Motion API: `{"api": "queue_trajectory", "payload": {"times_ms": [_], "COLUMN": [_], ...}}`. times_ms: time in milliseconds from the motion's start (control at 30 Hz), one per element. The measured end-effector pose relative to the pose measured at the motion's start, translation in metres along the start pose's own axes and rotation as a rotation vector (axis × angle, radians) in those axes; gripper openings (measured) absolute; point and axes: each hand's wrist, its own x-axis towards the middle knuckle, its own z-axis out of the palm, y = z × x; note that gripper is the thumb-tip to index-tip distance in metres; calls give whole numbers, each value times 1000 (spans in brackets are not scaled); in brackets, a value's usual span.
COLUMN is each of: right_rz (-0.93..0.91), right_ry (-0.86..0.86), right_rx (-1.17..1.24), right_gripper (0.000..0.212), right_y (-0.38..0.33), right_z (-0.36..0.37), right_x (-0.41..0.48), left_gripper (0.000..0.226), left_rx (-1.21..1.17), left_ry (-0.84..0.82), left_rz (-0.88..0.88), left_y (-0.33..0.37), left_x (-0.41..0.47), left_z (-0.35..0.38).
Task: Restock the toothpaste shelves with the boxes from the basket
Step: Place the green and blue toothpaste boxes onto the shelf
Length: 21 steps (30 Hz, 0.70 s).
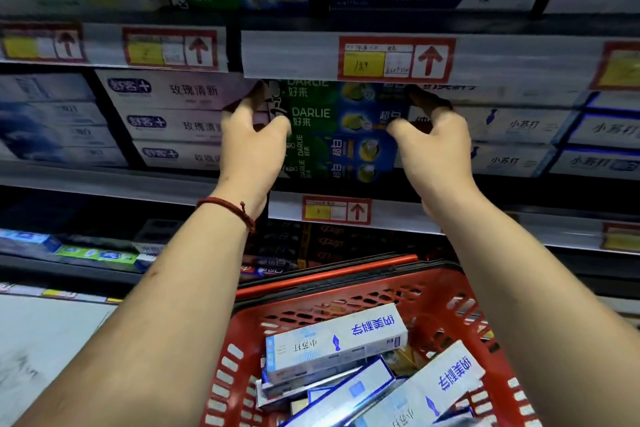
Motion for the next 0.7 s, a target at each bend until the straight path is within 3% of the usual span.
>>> {"api": "queue_trajectory", "payload": {"times_ms": [67,167,267,533,700], "right_rz": [-1,1,26,67,58], "right_ry": [-5,-1,2,-5,-13], "right_rx": [16,56,40,46,26], "right_gripper": [26,42,36,13,24], "right_y": [1,3,5,2,2], "right_z": [1,4,6,6,5], "right_x": [1,1,2,0,0], "left_gripper": [57,41,30,46,55], "left_rx": [-11,-25,-29,-61,-60], "left_ry": [3,18,45,30,0], "left_rz": [4,-5,-17,-69,-53], "left_y": [0,0,-1,1,4], "left_x": [2,0,-1,-3,-4], "left_z": [2,5,7,10,8]}}
